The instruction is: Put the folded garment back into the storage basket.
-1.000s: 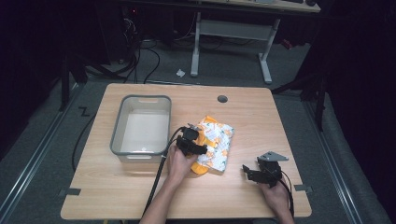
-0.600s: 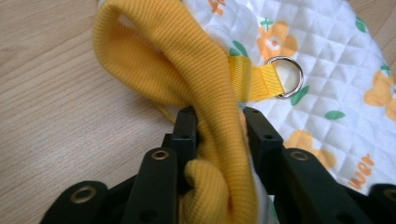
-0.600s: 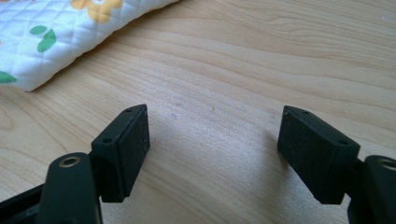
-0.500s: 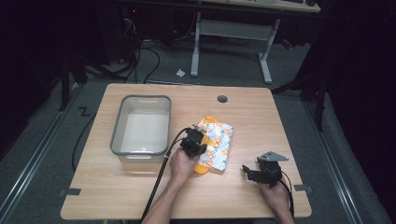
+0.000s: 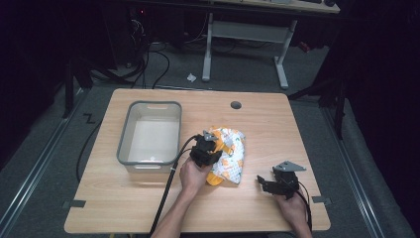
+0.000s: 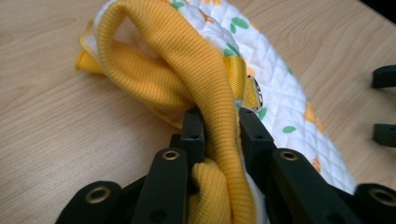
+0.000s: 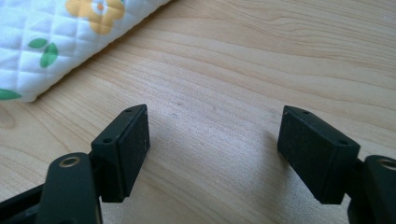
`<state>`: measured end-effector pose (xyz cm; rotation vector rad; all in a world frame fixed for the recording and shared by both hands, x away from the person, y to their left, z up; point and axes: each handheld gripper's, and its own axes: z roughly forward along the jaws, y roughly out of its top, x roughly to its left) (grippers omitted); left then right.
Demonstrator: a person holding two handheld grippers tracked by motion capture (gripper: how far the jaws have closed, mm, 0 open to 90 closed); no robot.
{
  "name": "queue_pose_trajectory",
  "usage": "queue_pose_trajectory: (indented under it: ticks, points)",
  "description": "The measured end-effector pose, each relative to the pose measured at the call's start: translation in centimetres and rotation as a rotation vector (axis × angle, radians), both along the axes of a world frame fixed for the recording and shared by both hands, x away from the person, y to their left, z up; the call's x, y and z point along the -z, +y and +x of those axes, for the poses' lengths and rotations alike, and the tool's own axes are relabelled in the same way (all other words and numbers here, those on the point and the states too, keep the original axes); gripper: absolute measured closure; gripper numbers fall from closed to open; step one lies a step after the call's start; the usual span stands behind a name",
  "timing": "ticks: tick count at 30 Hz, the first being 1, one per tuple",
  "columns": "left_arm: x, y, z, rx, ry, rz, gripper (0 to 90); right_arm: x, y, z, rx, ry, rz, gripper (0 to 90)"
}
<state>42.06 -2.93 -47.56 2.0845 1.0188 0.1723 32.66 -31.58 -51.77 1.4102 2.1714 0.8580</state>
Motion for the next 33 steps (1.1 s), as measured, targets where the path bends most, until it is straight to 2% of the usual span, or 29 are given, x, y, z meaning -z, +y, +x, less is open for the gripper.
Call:
queue_pose_trajectory:
  ticks: [1,3,4,7,10,12,19,26,28,33]
  points:
    - [-0.5,0.3,-0.2,-0.003,-0.016,-0.011,75.2,0.0,0.0,0.0,0.001,0.001,0.000,25.3]
    - [-0.7,0.5,-0.3,-0.006,-0.024,-0.018,75.1,0.0,0.0,0.0,0.001,0.001,0.000,25.3]
    - [-1.0,0.8,-0.5,-0.004,-0.025,-0.035,75.2,0.0,0.0,0.0,0.001,0.000,0.000,25.3]
    - [-1.2,1.0,-0.6,-0.003,-0.039,-0.033,75.1,0.0,0.0,0.0,0.001,0.000,0.000,25.3]
    - [-1.6,1.3,-0.8,-0.005,-0.046,-0.049,75.1,0.0,0.0,0.0,0.000,0.000,0.001,25.3]
    - [-2.2,1.6,-1.1,-0.010,-0.061,-0.074,75.1,0.0,0.0,0.0,0.000,0.000,0.001,25.3]
    - [-3.2,2.3,-1.7,-0.007,-0.092,-0.088,75.1,0.0,0.0,0.0,-0.001,0.001,0.000,25.3]
    - [-3.9,2.9,-2.0,-0.009,-0.101,-0.106,75.1,0.0,0.0,0.0,-0.004,0.002,0.000,25.3]
    - [-4.2,3.5,-2.0,-0.012,-0.098,-0.123,75.1,0.0,0.0,-0.1,-0.001,0.004,0.002,25.3]
    - [-5.3,4.7,-2.0,-0.021,-0.112,-0.126,75.1,0.0,0.0,-0.1,0.000,0.003,0.002,25.3]
